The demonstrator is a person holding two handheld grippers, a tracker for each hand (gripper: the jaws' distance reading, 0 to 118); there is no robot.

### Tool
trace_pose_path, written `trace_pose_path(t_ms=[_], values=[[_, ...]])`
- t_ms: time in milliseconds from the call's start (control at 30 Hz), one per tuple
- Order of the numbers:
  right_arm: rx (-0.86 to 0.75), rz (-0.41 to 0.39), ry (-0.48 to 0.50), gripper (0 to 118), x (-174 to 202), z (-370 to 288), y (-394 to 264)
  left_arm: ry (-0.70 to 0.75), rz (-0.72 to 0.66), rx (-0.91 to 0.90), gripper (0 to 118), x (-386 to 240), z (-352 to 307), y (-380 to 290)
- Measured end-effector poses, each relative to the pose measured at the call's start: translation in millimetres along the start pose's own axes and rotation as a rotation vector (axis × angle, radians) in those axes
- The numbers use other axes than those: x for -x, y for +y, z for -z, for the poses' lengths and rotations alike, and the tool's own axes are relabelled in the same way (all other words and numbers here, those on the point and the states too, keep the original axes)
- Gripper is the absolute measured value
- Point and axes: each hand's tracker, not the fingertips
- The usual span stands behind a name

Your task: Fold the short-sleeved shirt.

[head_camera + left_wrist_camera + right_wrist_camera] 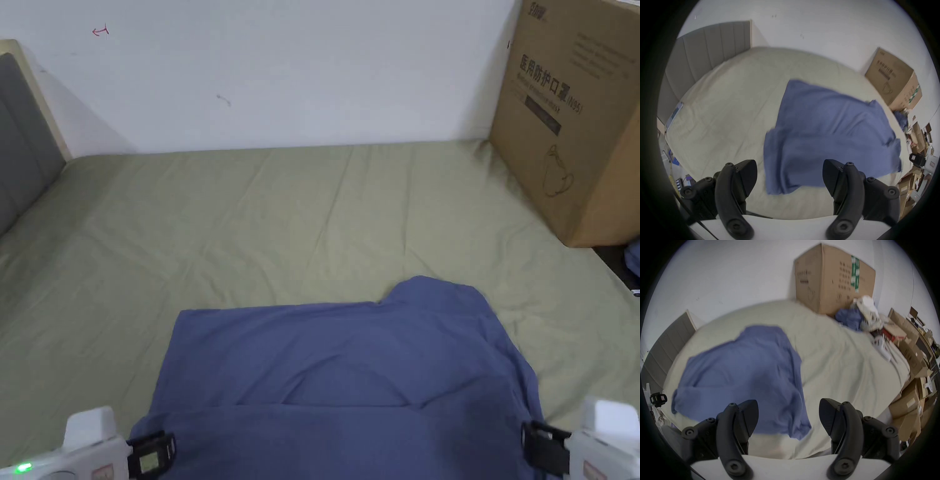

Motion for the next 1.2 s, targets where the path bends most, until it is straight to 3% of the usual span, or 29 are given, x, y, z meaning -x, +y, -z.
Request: trace_pose_path(t_ms=[167,367,500,533,567,600,633,667,933,1200], values=[[-0.226,-0.024,0.054,80,22,-46,47,-0.072,-0.014,-0.217,89,-28,-45,40],[-0.441,-0.058,0.066,80,52,-77,81,-0.065,0.072,-0.489,88,-70,-78,71],[-0.526,-0.092,0.046,75,67,-82,90,-0.046,0.103,-0.579,77,-87,-78,77],[-0.534,-0.098,0.038,71,70,-82,91,-0.047,0.109,-0.585,64,-89,-77,77],[-0.539,-0.107,0.035,61,73,-81,92,-0.044,0.113,-0.589,44,-92,-75,78],[-0.542,-0.109,0.037,46,74,-80,93,-0.045,0.125,-0.593,24,-94,-71,79],[-0.546,-0.112,0.039,19,76,-79,95,-0.05,0.133,-0.595,5,-95,-68,79],[-0.55,-0.115,0.038,0,76,-75,97,-0.056,0.139,-0.595,0,-96,-65,80],[-0.514,-0.115,0.05,0,80,-45,113,-0.043,0.2,-0.437,0,-92,-6,114],[-0.444,-0.143,0.035,0,87,2,133,-0.097,0.107,-0.17,0,-53,125,192]])
